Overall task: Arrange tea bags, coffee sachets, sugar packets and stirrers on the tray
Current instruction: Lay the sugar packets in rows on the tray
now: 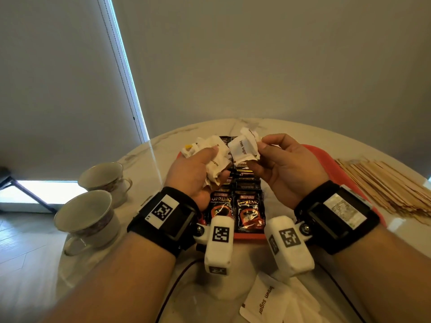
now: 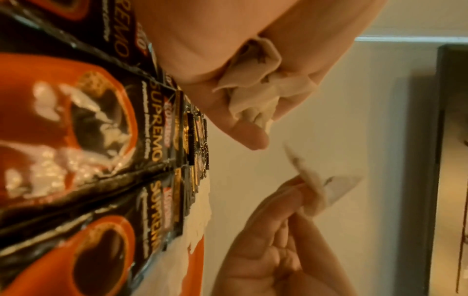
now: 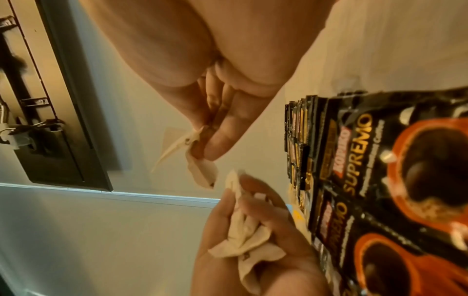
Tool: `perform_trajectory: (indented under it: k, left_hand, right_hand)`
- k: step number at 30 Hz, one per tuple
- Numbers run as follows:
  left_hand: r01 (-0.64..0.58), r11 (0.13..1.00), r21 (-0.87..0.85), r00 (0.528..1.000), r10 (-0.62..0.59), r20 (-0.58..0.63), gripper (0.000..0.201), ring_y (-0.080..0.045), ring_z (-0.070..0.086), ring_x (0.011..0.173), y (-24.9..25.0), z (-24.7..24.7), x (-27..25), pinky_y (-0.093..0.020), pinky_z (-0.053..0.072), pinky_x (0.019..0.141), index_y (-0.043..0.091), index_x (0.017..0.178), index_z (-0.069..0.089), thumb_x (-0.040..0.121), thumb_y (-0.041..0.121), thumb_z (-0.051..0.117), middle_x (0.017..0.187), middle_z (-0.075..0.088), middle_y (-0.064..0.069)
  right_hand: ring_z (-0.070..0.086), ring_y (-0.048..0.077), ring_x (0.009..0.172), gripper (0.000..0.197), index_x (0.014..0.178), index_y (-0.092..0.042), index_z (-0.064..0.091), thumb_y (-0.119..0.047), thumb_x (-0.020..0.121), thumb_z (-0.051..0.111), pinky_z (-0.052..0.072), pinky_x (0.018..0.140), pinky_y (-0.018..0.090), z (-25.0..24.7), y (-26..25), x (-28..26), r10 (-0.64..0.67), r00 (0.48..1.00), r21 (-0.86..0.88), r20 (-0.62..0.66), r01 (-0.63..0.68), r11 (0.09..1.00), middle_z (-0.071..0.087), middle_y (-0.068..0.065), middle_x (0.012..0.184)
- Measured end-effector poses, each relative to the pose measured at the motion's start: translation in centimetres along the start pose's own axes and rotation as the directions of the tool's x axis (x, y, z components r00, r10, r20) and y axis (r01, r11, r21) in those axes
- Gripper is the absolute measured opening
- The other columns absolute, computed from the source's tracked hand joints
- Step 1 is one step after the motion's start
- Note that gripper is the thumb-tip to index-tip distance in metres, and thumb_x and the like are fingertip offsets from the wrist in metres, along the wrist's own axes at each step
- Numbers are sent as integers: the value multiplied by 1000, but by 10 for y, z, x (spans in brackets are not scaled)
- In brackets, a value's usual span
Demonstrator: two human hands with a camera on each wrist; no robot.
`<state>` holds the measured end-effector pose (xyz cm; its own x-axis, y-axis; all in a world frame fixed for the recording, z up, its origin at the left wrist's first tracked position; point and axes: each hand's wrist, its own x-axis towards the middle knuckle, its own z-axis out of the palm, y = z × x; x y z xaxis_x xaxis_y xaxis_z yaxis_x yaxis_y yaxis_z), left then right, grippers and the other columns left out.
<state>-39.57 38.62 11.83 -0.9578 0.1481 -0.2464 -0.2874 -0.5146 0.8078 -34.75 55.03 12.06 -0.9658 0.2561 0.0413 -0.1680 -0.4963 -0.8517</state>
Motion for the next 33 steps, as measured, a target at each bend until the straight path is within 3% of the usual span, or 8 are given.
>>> perform_trajectory:
  k: [3, 6, 9, 12, 19, 23, 30, 33]
  left_hand:
    - [55, 997, 52, 989, -61, 137, 29, -23, 76, 70, -4, 5, -5, -28, 59, 48, 11, 118, 70, 97, 31, 71, 99, 80, -12]
    - [45, 991, 124, 969, -74, 236, 51, -20, 71, 66, -6, 7, -8, -27, 58, 49, 9, 112, 76, 84, 52, 74, 95, 78, -12]
    - [10, 981, 192, 955, -66, 289, 22, -18, 72, 67, -6, 6, -11, -25, 57, 51, 15, 89, 81, 84, 36, 76, 88, 78, -9]
    - [12, 978, 207, 967, -64, 245, 6, -20, 75, 73, -6, 5, -11, -23, 57, 48, 13, 101, 74, 95, 15, 73, 94, 80, -11]
    - [-114, 972, 207, 963, 57, 264, 20, -21, 75, 75, -8, 4, -11, -22, 53, 49, 8, 109, 70, 93, -3, 64, 91, 79, -11]
    - [-139, 965, 221, 958, 75, 275, 29, -29, 77, 87, -7, 3, -10, -23, 54, 51, 8, 115, 69, 93, -8, 59, 107, 79, -16]
    - [-157, 942, 297, 959, 74, 272, 31, -29, 78, 81, -8, 1, -8, -24, 54, 48, 8, 115, 66, 90, -11, 65, 97, 80, -11]
    - [-131, 962, 241, 967, 70, 245, 30, -27, 78, 80, -7, 2, -7, -23, 54, 47, 7, 115, 66, 91, -11, 64, 98, 80, -12]
  right_hand:
    - [75, 24, 83, 12, 96, -9, 60, 3, 96, 58, 62, 61, 27, 2, 2, -2, -6, 999, -7, 37, 7, 1000, 76, 14, 94]
    - [74, 26, 83, 11, 95, -7, 62, 4, 96, 59, 63, 64, 29, 3, 5, -4, -11, 998, -114, 55, 17, 993, 76, 14, 96]
    - [73, 28, 85, 8, 98, -6, 66, 1, 95, 63, 63, 66, 33, 4, 2, -6, -28, 999, -255, 44, 38, 966, 76, 13, 95]
    - [75, 23, 78, 16, 106, -10, 66, 0, 93, 67, 61, 64, 32, 2, -1, -7, -55, 998, -334, 0, 52, 941, 78, 12, 92]
    - [74, 24, 83, 38, 116, -8, 67, -5, 80, 81, 59, 62, 28, 2, 0, -8, 5, 998, -376, 67, 21, 927, 76, 15, 104]
    - [72, 18, 77, 31, 115, -3, 68, -2, 85, 76, 59, 59, 26, 0, 1, -5, 48, 998, -383, 39, -29, 923, 75, 15, 105]
    - [71, 18, 72, 19, 95, -3, 71, -17, 86, 79, 60, 61, 30, -4, 4, -2, 5, 1000, -488, -17, -13, 873, 75, 10, 86]
    - [70, 21, 70, 21, 92, -3, 69, -21, 89, 77, 59, 60, 30, -3, 2, -2, -3, 998, -450, -57, -23, 893, 73, 15, 89]
